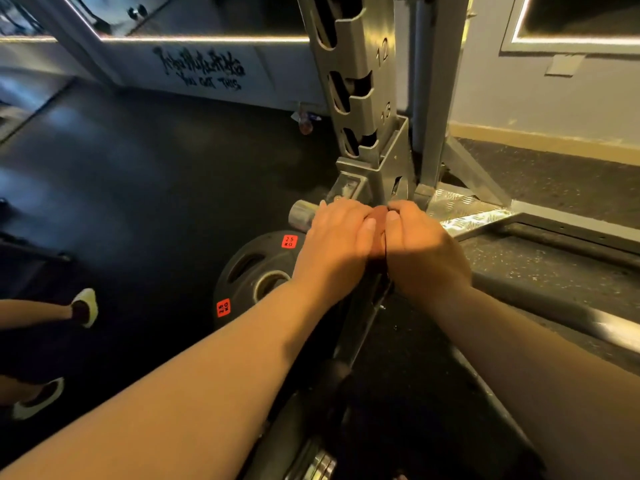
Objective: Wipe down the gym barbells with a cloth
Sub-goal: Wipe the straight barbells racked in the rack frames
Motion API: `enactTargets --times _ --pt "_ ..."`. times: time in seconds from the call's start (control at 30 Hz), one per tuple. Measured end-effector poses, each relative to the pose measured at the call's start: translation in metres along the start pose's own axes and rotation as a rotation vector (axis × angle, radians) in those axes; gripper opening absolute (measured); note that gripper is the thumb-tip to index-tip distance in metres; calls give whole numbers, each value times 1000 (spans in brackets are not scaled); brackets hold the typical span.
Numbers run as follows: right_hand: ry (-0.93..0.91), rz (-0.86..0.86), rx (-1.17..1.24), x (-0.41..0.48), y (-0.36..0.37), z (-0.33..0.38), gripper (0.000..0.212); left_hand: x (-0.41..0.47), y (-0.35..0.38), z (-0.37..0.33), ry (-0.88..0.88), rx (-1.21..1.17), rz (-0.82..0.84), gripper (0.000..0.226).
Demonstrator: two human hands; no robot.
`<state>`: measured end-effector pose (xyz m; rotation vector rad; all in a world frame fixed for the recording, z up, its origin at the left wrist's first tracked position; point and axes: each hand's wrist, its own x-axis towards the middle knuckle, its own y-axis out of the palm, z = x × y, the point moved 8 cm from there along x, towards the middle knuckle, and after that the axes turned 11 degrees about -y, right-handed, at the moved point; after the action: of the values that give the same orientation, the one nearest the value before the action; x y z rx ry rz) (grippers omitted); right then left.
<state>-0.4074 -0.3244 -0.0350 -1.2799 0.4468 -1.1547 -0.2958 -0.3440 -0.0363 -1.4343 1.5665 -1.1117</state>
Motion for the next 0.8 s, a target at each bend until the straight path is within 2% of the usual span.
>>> enactTargets --times 0.07,0.17,0.2,0.23,0.27,0.33,0.37,0.43,0.5,0.6,0.67,0.73,0.8 --pt "9 11 -8 2 5 1 28 -4 -19 20 -31 -54 -108 36" --pt "2 62 -90 1 10 -1 20 4 -30 69 -427 -137 -248 35" --pt "-8 61 -112 3 9 0 20 8 -28 74 -556 -147 -246 36" --pt "2 60 -116 3 8 -1 20 11 -24 69 -610 -106 -221 37" --pt "-12 38 -118 3 6 1 22 14 -20 54 -541 -4 -193 40" --pt "-50 -11 -37 3 1 7 24 12 -2 8 -202 196 -112 40" --pt "-38 -55 41 2 -3 7 24 5 6 -5 -86 189 -46 37" --pt "-4 -90 115 1 -6 5 26 -1 1 -8 17 158 19 33" --pt "27 -57 97 2 -3 2 28 5 -16 9 -20 223 -28 30" --pt "22 -11 37 2 1 3 27 28 -33 65 -368 196 5 29" --pt "34 -18 69 3 3 3 29 33 -38 82 -504 83 -46 12" --pt "83 -68 179 2 0 0 39 27 -31 69 -448 10 -104 18" --pt "154 -99 248 1 3 -8 39 11 -20 30 -150 132 -139 38"
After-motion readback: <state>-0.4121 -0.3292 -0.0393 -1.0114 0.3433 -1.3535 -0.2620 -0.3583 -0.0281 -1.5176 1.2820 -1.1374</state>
